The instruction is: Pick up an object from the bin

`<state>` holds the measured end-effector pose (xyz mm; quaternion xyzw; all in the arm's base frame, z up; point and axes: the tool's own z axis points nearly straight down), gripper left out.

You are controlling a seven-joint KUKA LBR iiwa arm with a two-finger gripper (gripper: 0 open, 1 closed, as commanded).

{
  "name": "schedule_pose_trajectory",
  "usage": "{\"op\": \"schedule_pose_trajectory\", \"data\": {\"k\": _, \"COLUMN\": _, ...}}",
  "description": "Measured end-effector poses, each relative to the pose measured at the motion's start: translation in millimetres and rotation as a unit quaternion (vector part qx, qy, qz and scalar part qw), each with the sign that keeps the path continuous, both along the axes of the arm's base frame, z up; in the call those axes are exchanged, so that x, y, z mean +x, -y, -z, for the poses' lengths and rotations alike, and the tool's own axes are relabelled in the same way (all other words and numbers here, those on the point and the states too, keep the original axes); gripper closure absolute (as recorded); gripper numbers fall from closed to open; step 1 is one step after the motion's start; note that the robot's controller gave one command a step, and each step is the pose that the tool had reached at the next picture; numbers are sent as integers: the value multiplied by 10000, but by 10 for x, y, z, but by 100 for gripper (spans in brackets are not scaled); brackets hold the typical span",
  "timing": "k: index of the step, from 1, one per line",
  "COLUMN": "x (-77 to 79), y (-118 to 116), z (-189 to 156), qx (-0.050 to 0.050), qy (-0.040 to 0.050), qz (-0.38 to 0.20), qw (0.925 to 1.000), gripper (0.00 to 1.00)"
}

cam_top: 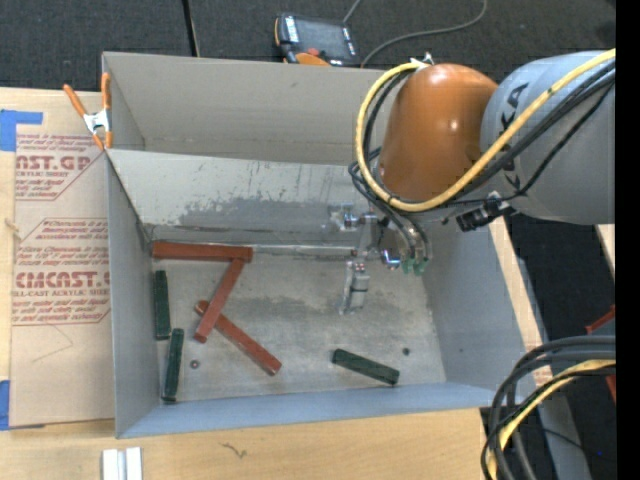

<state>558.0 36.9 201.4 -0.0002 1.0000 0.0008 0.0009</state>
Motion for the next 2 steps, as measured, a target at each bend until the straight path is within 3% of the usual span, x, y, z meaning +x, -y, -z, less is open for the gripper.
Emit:
{"op": "schedule_pose_trajectory", "data": {"k": 1, "x": -26, "y": -525, "z": 1250, "qx": -1, "qy": -29, "qz": -1438, "qw": 9896, "gripper": 0}}
{"op": "schedule_pose_trajectory", "data": {"k": 2, "x": 72, "y": -1676, "z": 1315, "qx": 9, "qy": 13, "qz": -1875, "qw": 9823, "gripper": 0}}
